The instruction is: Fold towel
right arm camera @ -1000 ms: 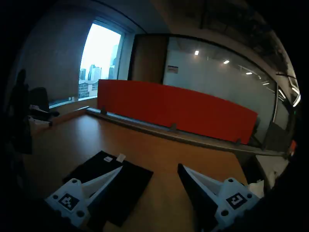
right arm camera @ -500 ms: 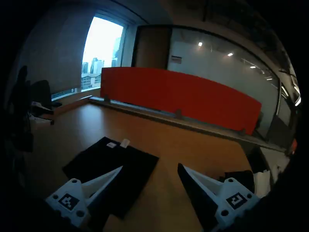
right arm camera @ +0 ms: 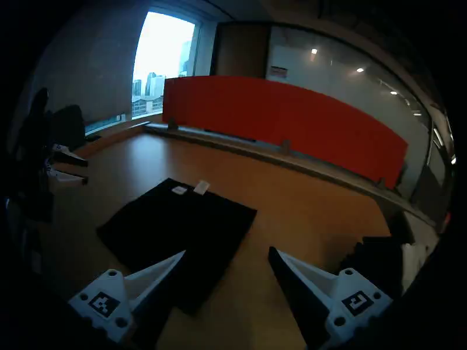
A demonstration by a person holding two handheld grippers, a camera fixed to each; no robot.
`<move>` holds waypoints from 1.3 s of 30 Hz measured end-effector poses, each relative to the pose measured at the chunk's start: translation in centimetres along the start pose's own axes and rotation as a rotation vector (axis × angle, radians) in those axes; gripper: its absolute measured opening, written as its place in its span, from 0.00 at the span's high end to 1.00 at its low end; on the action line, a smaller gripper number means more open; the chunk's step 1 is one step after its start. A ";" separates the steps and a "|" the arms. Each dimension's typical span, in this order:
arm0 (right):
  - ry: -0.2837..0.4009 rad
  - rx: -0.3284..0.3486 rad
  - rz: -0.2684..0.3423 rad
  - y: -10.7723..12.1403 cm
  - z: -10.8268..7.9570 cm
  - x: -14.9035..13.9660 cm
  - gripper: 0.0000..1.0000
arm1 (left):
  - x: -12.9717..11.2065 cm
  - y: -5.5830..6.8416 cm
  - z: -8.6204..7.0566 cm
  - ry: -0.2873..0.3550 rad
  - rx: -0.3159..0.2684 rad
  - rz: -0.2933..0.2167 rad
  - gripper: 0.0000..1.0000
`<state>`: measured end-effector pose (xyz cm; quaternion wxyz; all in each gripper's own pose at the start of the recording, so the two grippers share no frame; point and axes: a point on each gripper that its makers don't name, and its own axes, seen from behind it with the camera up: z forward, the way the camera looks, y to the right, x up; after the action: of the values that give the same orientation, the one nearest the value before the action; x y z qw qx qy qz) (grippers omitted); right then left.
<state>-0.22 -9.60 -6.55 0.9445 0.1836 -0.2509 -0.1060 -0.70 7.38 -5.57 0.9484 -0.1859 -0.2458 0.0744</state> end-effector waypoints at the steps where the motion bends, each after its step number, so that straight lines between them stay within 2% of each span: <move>1: -0.007 0.004 -0.001 -0.1 0.1 -0.4 0.01 | -0.4 0.2 0.1 -0.008 -0.004 0.002 0.01; 14: -0.096 0.050 -0.014 -1.9 1.9 -5.3 0.01 | -4.8 2.4 1.9 -0.102 -0.055 0.015 0.01; 29: -0.191 0.112 -0.047 -4.0 2.8 -9.6 0.01 | -8.1 4.5 3.2 -0.210 -0.106 0.044 0.01; 39: -0.231 0.145 -0.073 -4.8 2.8 -11.2 0.04 | -9.5 5.7 3.8 -0.271 -0.135 0.057 0.01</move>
<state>-11.72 -11.46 -11.09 0.8892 0.2469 -0.3580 -0.1424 -11.11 11.65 -8.85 0.8895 -0.2444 -0.3705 0.1089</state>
